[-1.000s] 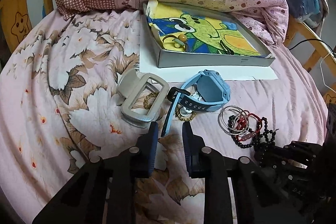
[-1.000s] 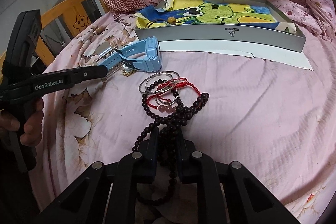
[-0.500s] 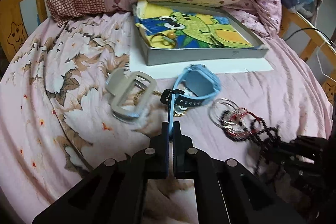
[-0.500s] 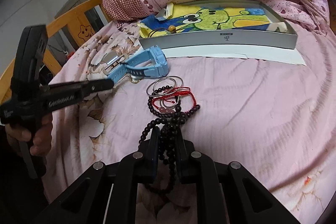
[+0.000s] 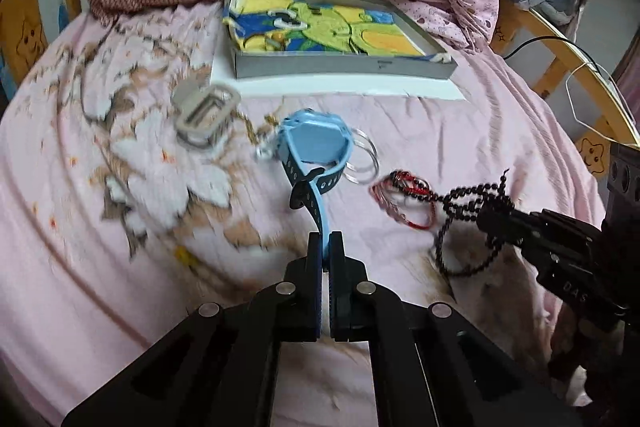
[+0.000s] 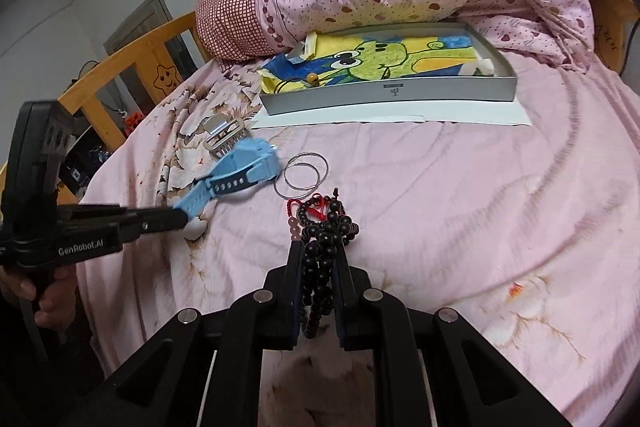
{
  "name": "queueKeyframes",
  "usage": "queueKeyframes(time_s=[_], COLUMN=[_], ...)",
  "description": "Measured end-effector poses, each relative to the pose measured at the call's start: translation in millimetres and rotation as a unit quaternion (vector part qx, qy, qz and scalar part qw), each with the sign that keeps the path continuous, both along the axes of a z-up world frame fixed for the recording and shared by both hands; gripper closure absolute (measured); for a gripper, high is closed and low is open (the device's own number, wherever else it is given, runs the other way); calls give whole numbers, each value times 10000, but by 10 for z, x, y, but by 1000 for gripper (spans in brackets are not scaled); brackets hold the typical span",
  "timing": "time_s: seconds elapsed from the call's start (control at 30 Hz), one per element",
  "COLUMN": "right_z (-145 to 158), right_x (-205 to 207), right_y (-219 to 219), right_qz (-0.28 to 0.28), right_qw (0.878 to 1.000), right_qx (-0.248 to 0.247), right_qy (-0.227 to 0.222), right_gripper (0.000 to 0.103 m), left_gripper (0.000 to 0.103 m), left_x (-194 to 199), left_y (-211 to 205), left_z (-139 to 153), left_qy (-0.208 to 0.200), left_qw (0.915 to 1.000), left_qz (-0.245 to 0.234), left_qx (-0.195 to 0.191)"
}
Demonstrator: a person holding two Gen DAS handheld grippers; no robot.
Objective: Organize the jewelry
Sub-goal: 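Carry the smartwatch and necklace with both grippers toward the grey tray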
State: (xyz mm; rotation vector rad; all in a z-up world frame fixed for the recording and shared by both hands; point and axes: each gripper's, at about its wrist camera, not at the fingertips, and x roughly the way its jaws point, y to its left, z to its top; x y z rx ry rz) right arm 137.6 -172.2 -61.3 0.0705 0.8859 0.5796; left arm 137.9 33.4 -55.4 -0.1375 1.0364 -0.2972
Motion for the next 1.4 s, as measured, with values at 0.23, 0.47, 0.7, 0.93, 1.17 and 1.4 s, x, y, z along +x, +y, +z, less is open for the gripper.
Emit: queueKeyframes(time_s=[0.23, 0.47, 0.7, 0.93, 1.17, 1.4], right_z=[186, 385, 581, 793, 924, 902], right_x=[-114, -165, -33, 325, 966, 1744], right_y=[-139, -131, -22, 131, 215, 283], right_qz=[-60, 119, 420, 732, 705, 295], right_qw=[9997, 9986, 9962, 9925, 9908, 9919], right_qx=[32, 56, 110, 20, -136, -292], right_qy=[-235, -519, -749, -981, -1146, -1198], right_gripper=[91, 91, 91, 91, 91, 91], left_gripper=[102, 102, 102, 102, 102, 102], left_x=[-272, -387, -276, 50, 690, 1471], left_y=[-81, -120, -102, -56, 42, 75], left_z=[117, 340, 557, 890, 1211, 1198], left_qy=[84, 40, 23, -285, -693, -958], left_qw=[9995, 9982, 9977, 9959, 9915, 9876], left_qz=[-42, -126, -188, -266, -234, -433], left_qx=[-304, -583, -650, -812, -1074, -1167])
